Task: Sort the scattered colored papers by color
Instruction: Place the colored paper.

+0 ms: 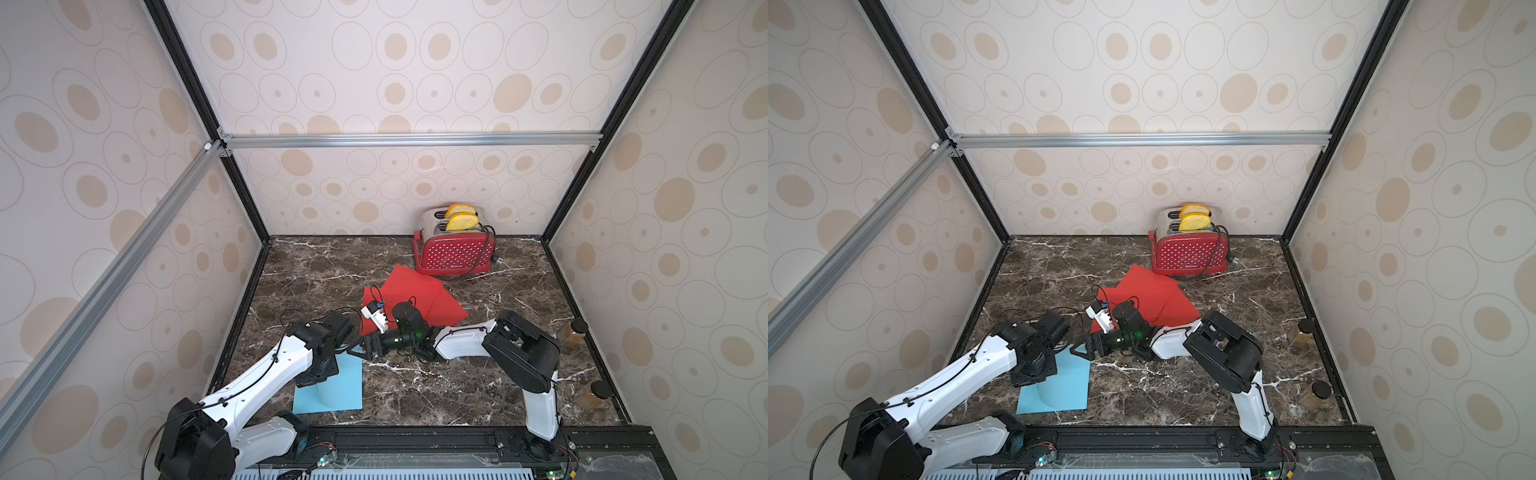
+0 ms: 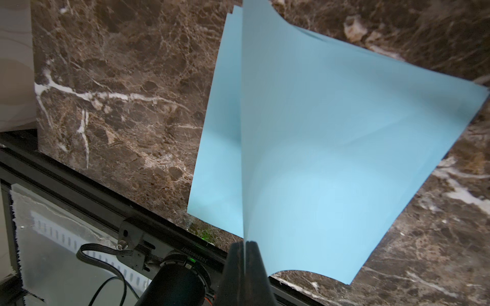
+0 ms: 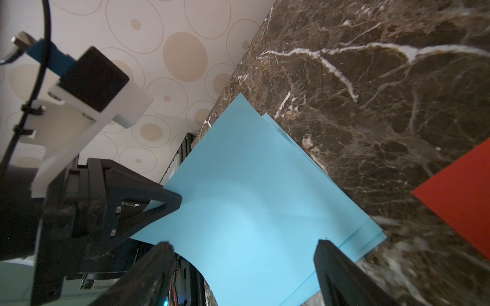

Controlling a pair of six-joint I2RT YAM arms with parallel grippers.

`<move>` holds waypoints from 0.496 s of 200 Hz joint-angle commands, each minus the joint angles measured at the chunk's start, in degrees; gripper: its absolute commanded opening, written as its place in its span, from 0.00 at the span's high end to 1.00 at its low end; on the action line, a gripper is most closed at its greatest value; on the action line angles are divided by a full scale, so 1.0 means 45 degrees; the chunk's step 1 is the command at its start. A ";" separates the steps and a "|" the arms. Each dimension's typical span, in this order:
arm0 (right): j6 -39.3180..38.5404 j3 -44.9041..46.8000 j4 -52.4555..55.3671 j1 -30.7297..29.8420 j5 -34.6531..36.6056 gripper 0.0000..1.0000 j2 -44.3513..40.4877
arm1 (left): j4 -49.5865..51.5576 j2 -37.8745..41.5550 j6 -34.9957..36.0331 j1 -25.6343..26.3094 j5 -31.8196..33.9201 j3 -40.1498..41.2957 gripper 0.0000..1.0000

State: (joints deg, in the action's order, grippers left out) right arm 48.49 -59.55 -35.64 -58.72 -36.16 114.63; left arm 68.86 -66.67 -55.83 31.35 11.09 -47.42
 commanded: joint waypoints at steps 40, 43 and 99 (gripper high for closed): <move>0.0320 -0.0501 -0.0283 -0.0230 -0.0315 0.13 0.0462 | -0.0128 -0.0418 0.0308 0.0083 0.0192 -0.0599 1.00; 0.0321 -0.0500 -0.0288 -0.0232 -0.0315 0.14 0.0489 | -0.0127 -0.0418 0.0312 0.0083 0.0206 -0.0596 1.00; 0.0664 -0.0701 -0.0450 -0.0417 -0.0380 0.13 0.1301 | -0.0010 -0.0403 0.0362 0.0083 0.0230 -0.0693 1.00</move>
State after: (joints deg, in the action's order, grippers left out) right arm 50.46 -61.12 -36.45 -59.83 -37.23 117.93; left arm 67.96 -68.36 -55.31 31.35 11.44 -48.21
